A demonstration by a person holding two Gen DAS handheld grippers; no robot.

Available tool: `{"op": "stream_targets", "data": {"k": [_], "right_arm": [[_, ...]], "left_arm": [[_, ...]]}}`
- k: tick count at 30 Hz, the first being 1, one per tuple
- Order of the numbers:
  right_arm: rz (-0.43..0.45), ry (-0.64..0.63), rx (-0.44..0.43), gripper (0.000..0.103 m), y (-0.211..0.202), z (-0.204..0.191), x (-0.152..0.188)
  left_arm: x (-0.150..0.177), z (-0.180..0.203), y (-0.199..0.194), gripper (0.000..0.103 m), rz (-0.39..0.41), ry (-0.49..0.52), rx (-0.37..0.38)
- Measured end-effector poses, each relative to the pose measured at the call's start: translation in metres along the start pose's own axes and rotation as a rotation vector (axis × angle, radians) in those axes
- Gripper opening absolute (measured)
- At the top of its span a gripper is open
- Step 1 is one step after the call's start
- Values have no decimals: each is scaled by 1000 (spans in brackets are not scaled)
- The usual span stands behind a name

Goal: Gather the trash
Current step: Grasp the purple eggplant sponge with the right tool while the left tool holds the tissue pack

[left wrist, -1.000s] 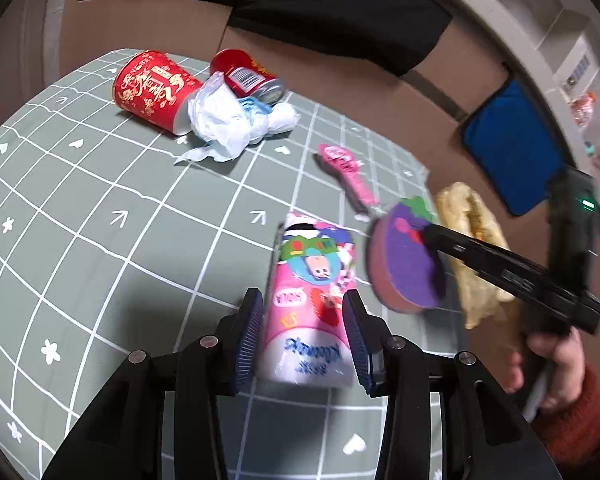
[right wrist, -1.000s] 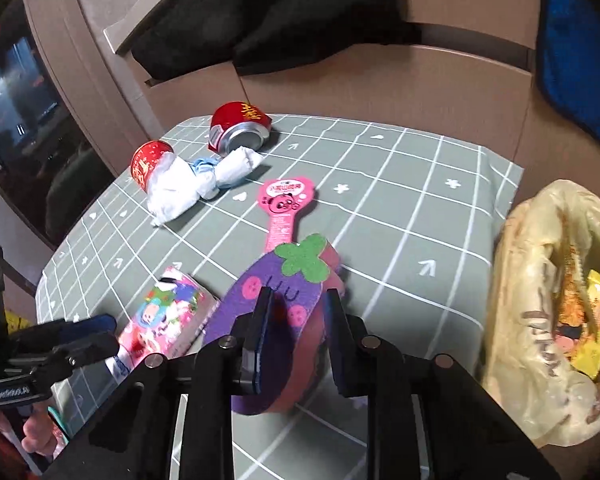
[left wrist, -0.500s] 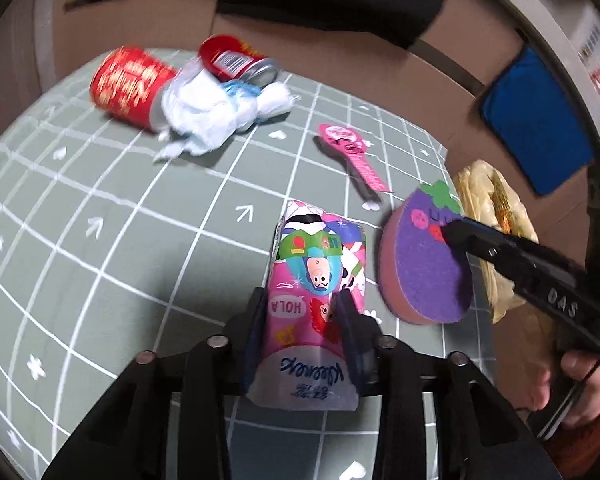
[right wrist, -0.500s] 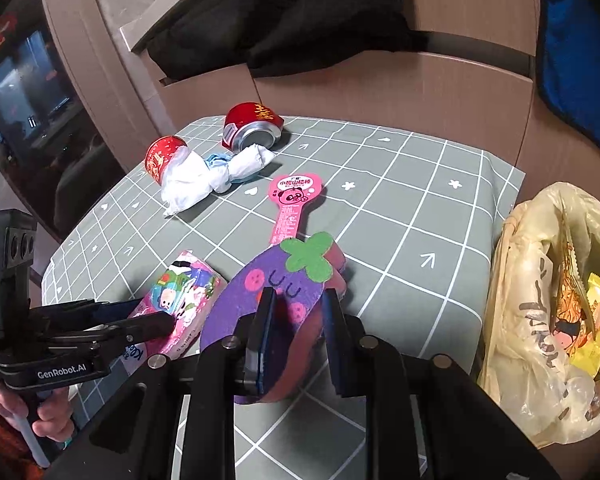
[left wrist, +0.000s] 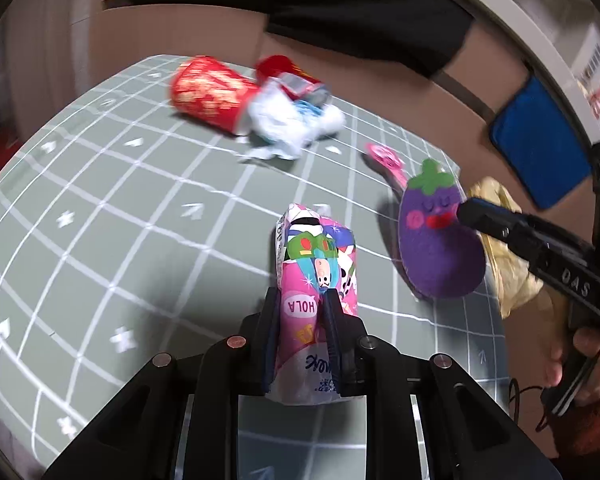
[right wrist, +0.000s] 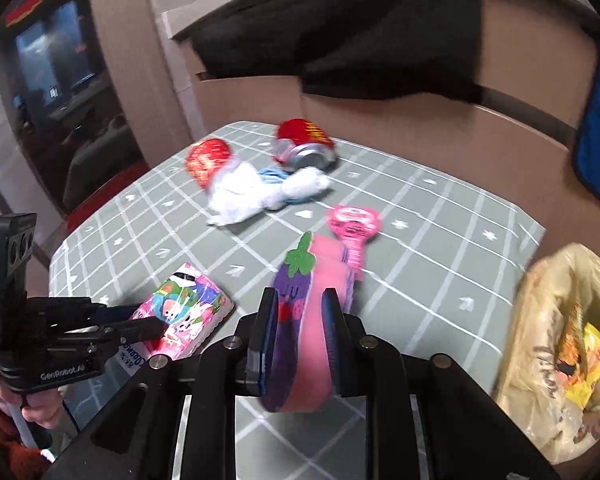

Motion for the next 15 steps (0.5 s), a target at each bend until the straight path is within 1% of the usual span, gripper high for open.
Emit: {"op": "stream_targets", "data": {"k": [2, 5, 9, 10, 13, 15], "right_arm": [[-11, -22, -27, 21, 2, -16, -1], [-9, -54, -8, 22, 7, -29, -3], [-1, -58, 16, 22, 8, -29, -5], [10, -62, 25, 23, 5, -27, -5], [26, -90, 80, 43, 3, -21, -1], [6, -88, 93, 44, 6, -14, 5]], "left_arm": [[0, -8, -6, 22, 15, -27, 1], [2, -16, -13, 21, 26, -55, 2], [5, -17, -14, 21, 27, -56, 5], [5, -17, -14, 21, 27, -55, 4], [4, -17, -12, 21, 23, -55, 4], [5, -17, -11, 21, 22, -56, 2]]}}
Point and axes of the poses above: each gripper's, at about its wrist camera, not at the fingertips, and y roughly the way its jaws point, z to its right, x to its underside, the point moved 5 cm from there along y, roughly the way its jaws point, and after that the axes turned 13 degrees about x, right-handed, at the moved point
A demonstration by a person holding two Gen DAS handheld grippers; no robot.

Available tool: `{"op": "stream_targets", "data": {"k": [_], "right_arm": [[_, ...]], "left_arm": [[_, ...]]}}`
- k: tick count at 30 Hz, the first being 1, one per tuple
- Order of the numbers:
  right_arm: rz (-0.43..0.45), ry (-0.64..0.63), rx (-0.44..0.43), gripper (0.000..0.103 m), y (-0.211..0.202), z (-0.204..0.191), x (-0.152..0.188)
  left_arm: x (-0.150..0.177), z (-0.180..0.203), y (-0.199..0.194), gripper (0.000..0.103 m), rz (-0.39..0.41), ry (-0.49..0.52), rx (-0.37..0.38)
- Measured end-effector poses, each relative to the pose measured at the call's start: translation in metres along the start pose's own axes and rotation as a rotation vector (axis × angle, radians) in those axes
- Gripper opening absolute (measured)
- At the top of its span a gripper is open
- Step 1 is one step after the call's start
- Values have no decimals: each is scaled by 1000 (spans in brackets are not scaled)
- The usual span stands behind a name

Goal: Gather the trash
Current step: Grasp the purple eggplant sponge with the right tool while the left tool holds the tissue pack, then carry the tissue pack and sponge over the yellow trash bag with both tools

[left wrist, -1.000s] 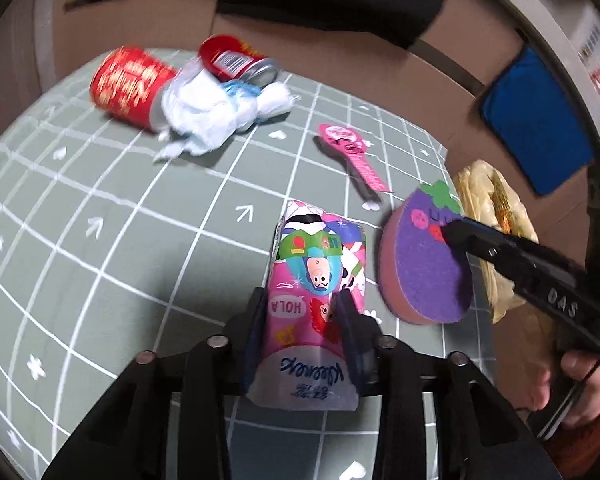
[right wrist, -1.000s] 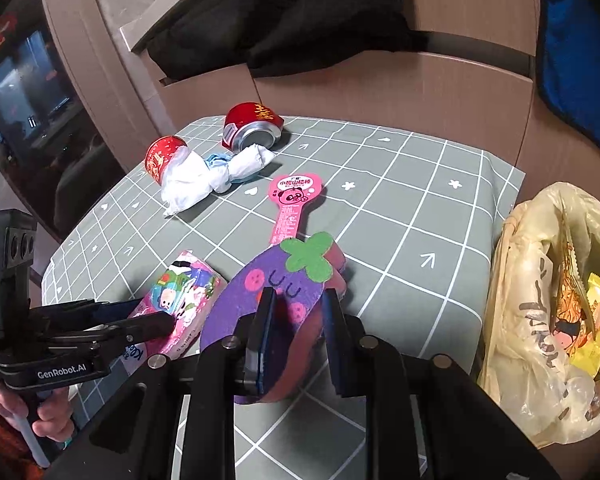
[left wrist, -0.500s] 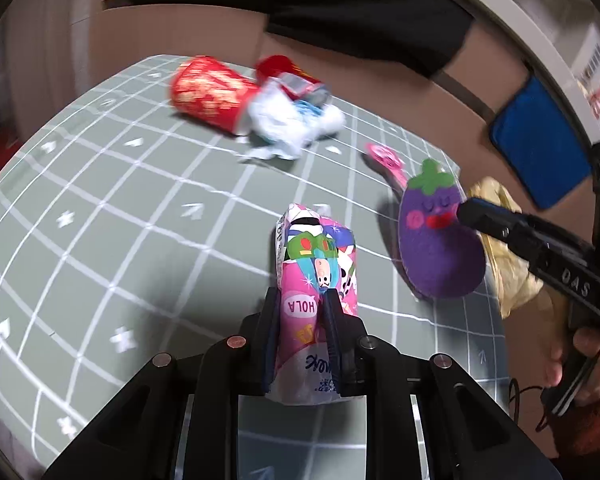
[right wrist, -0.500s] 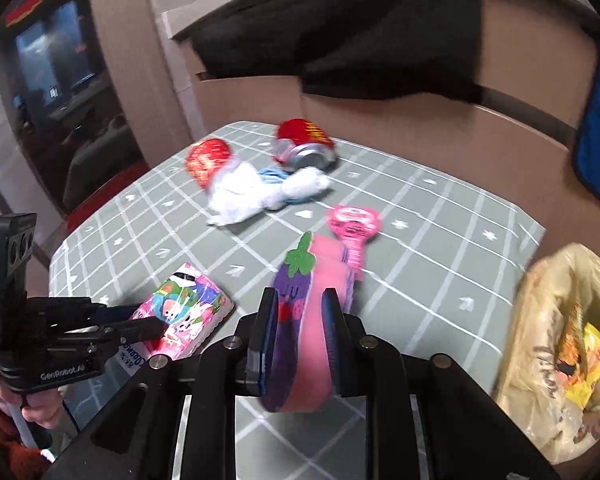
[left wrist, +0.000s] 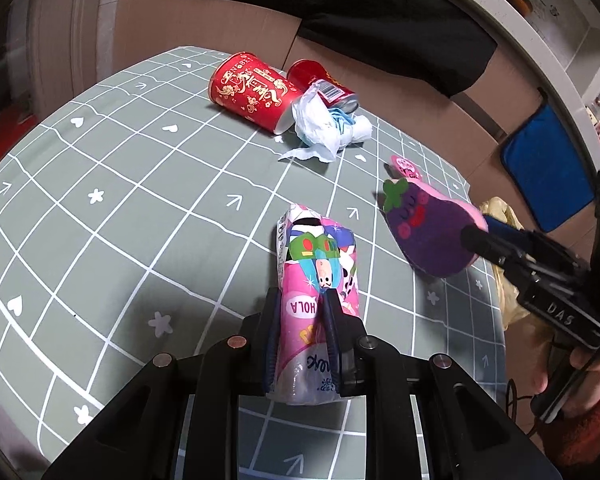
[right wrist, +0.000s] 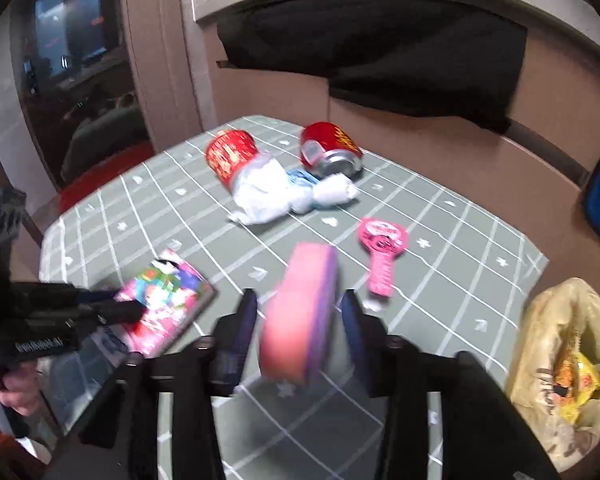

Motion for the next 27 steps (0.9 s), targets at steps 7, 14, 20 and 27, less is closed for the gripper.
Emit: {"op": "stream_targets", "data": {"k": [7, 14, 20, 27], "right_arm": [[-48, 24, -17, 44, 23, 3, 2], [-11, 85, -83, 28, 15, 15, -8], [81, 115, -59, 28, -24, 50, -13], [212, 183, -1, 28, -84, 113, -20]], "left_arm": [[-1, -1, 4, 22, -10, -20, -19], [-9, 25, 4, 16, 18, 66, -55], [-29, 71, 0, 16, 105, 159, -86], [-67, 162, -6, 16, 193, 312, -22]]}}
Point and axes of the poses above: each gripper's, at about its wrist camera, not at the fingertips, and y roughly the way its jaws point, z to its right, x to its underside, the point moved 5 cm from there along y, roughly the way its jaws point, and after that the axes turned 13 degrees about x, right-handed, at the moved point
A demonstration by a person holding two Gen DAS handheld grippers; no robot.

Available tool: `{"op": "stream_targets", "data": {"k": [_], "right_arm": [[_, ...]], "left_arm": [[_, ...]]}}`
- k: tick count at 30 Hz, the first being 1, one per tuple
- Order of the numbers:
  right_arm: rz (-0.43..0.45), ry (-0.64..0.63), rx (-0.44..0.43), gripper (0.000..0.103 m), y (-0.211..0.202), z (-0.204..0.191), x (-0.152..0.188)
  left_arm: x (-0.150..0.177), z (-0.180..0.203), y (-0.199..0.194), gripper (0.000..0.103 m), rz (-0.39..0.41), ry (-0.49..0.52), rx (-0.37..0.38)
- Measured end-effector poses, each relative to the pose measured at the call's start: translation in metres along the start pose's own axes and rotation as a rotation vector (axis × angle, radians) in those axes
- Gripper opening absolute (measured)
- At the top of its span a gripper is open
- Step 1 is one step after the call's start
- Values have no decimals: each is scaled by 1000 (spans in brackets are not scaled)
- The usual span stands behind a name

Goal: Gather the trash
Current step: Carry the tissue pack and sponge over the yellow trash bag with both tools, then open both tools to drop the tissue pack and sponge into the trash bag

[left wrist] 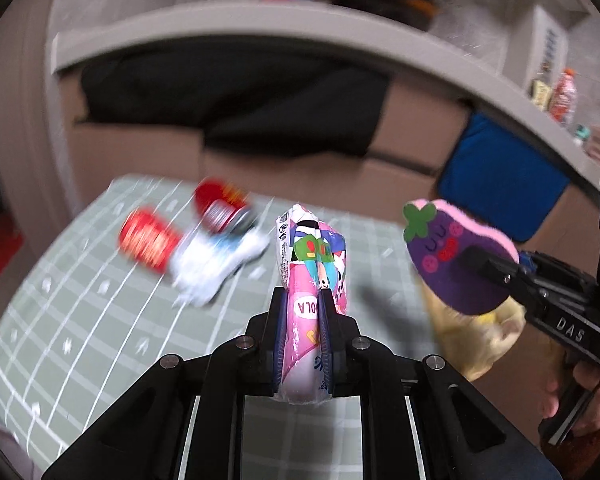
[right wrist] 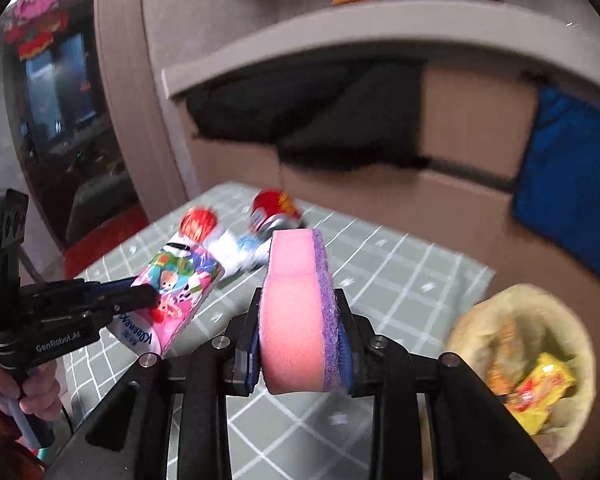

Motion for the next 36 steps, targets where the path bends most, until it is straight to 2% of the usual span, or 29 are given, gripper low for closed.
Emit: {"op": "stream_targets", "data": {"k": [5, 10, 14, 17, 24, 36], "right_arm": [[98, 30, 102, 28, -43, 51, -16], [155, 54, 218, 28, -77, 96, -20], [171, 83, 294, 28, -95, 130, -16], [166, 114, 332, 28, -100, 154, -13], [132, 186, 368, 28, -92, 195, 3], [30, 272, 343, 28, -52, 228, 41]], "left_arm": [[-38, 65, 11, 16, 49, 100, 88], [-56, 121, 30, 16, 81, 157, 201], [-59, 161, 58, 16, 40, 167, 295], [-59, 182, 78, 16, 12, 156, 334], [-44, 207, 119, 16, -60, 143, 381], [-15, 204, 179, 16, -169, 99, 384]]}}
Point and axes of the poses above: each gripper's, at about its wrist camera, not at the fingertips, and y roughly the way its jaws point, z to its right, x to its underside, the point moved 5 cm from there along y, roughly the way its jaws point, and after that the axes turned 13 degrees about x, right-handed, at the moved point
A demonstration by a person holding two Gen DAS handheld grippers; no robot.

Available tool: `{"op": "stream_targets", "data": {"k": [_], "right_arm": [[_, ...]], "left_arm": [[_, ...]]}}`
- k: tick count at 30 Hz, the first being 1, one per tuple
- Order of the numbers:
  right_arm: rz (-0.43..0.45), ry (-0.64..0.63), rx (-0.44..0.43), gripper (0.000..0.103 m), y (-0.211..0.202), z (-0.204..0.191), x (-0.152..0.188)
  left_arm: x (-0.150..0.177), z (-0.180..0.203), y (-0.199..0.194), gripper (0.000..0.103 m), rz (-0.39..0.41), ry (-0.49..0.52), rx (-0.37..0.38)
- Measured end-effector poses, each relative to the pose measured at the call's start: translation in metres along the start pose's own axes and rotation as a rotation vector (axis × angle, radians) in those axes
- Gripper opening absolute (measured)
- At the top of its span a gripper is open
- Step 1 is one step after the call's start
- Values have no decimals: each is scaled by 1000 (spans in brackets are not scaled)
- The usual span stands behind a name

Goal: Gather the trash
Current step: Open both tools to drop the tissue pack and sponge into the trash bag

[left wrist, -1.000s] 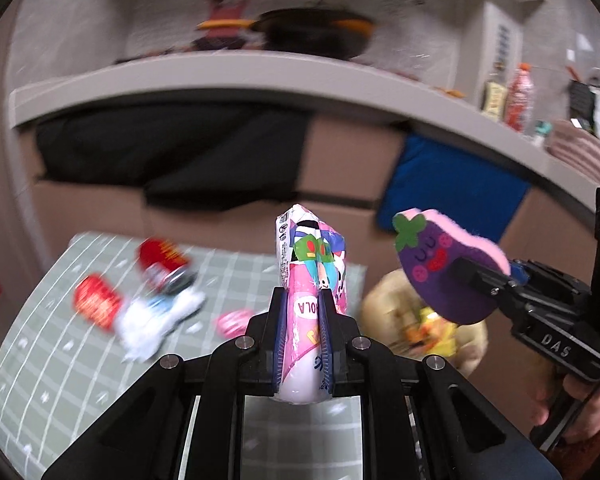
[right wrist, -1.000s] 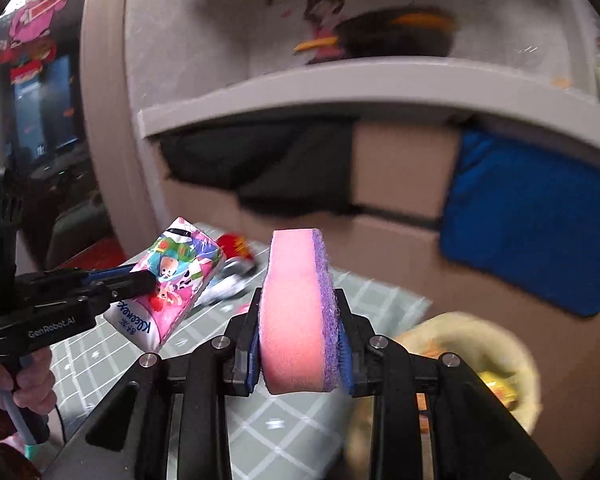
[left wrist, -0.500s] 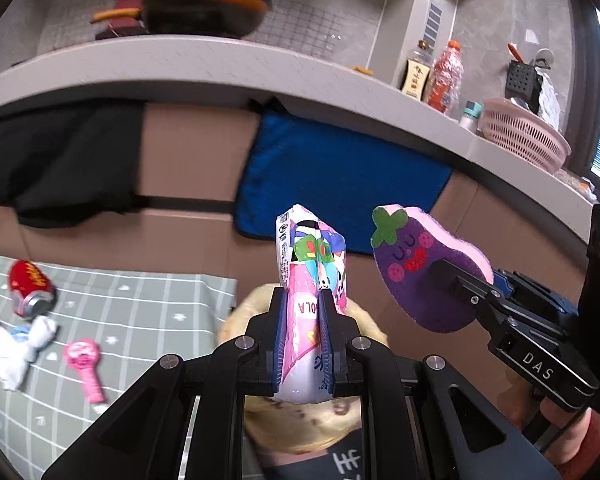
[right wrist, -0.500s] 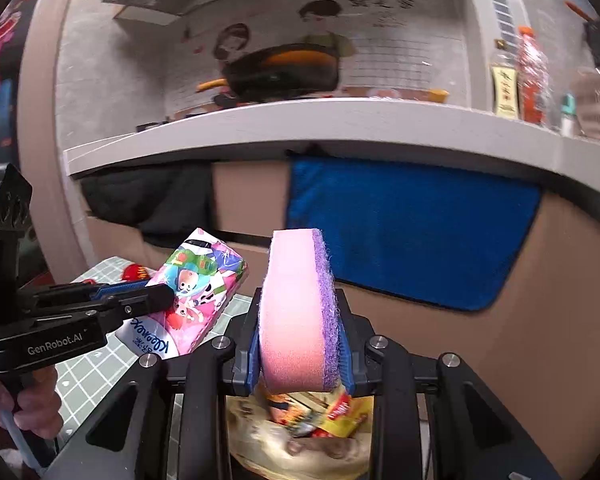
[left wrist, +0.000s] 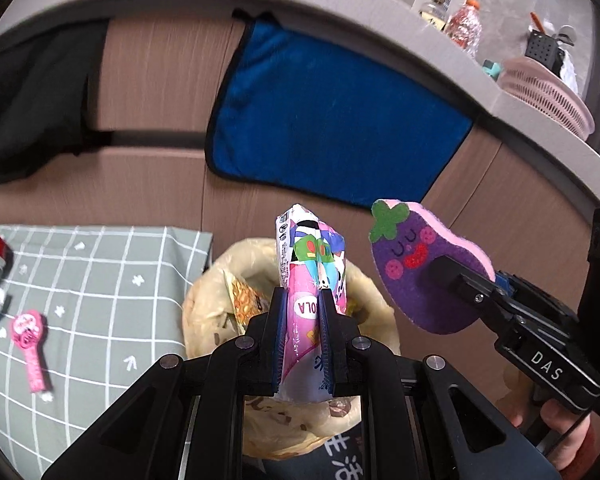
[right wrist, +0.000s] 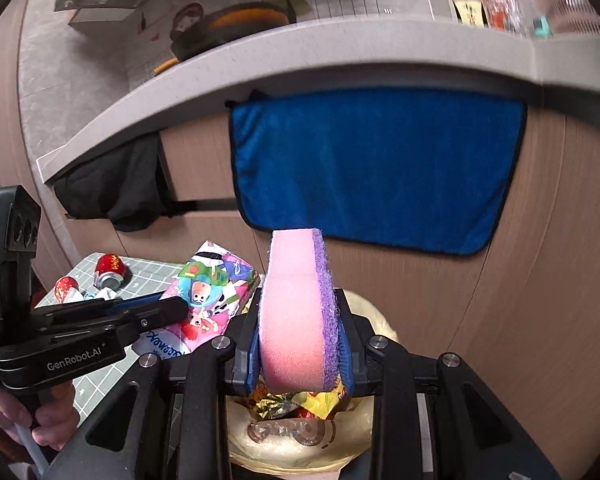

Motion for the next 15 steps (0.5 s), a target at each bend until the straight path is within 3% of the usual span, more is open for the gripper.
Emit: {"op": "stream_targets", "data": {"k": [7, 9, 11, 15], "right_arm": [[-68, 38, -22, 30, 30, 7, 14], [-87, 76, -43, 30, 38, 10, 18], [-104, 86, -28, 32, 45, 12, 23], [-134, 80, -11, 34, 55, 13, 33]], "left_arm": [[2, -17, 27, 18, -41, -31, 31], [2, -21, 32, 24, -47, -54, 70], [2, -26, 33, 38, -46, -82, 87], [2, -33, 25, 40, -33, -102, 63]]}}
Point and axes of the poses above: each gripper's, at about its wrist camera, not at the fingertips, and y roughly the way its jaws point, z to its right, x to its underside, the point moved 5 cm from there along y, roughly the way its jaws point, and after that the axes turned 13 degrees about x, right-handed, at the moved point
